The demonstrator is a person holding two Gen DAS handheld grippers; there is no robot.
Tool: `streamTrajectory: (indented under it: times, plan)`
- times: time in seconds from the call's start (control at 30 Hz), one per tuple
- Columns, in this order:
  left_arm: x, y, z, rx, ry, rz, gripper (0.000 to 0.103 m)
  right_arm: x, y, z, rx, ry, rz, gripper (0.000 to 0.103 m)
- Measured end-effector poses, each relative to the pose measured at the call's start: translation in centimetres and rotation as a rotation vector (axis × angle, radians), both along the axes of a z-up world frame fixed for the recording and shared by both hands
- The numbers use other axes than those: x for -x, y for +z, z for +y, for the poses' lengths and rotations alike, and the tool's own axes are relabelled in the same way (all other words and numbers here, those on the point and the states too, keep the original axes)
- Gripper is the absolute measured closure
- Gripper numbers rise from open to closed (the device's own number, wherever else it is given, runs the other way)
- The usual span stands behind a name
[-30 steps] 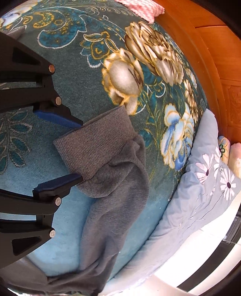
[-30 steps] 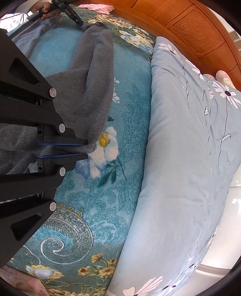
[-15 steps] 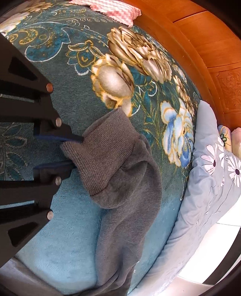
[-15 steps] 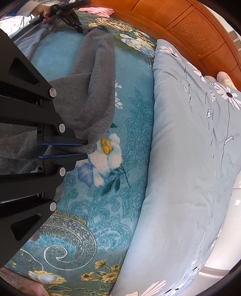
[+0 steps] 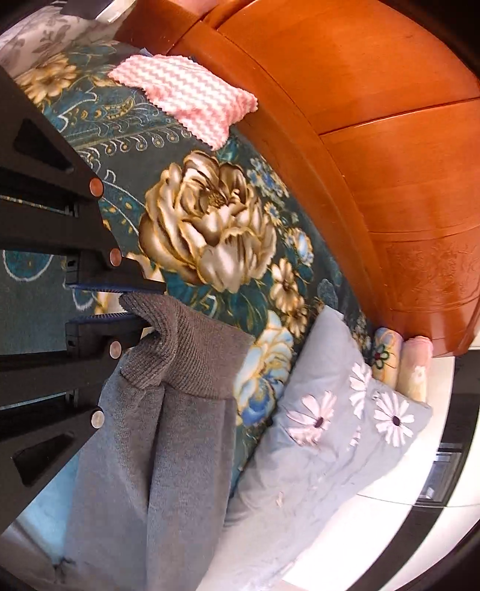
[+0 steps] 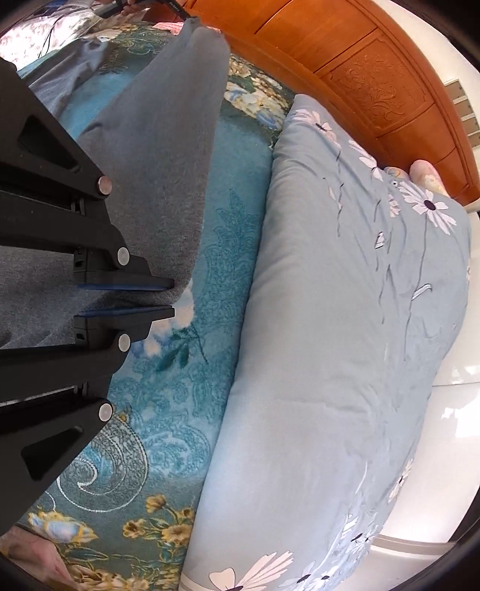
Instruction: Fold clothes
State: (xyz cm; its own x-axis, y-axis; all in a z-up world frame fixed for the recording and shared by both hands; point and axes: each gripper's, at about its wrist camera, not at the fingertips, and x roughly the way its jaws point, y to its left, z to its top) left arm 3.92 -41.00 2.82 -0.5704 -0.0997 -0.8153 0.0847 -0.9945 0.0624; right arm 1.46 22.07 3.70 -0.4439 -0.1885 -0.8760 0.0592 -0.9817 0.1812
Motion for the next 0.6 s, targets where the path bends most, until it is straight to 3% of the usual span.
streamTrajectory:
  times: [0.17,0.3,0.4,0.5,0.6]
  plan:
    - [-0.1,-2.6,0.8,0.034,0.004,-0.052,0.093,1.8,-2.8,-1.3,-0.014,0.004,-0.062,0.096]
    - [0.9,-1.4,1.0,0.04,0.0,-0.017,0.093,2.8,-1.8,-1.2,-0.04,-0.005,-0.011,0.096]
    - [2.6,-2.2,1.3,0.062,0.009,-0.069,0.093,3.4,-1.9,-0.8,-0.06,-0.024,0.002,0.096]
    - [3.2,-4.6,1.2,0.047,0.028,-0.177,0.09,4.0,-3.8,-0.7,-0.057,-0.033,-0.058,0.096]
    - [2.6,-5.4,-0.1,-0.06,0.092,-0.188,0.085,4.0,-4.7,-0.9,-0.066,-0.028,-0.075,0.096]
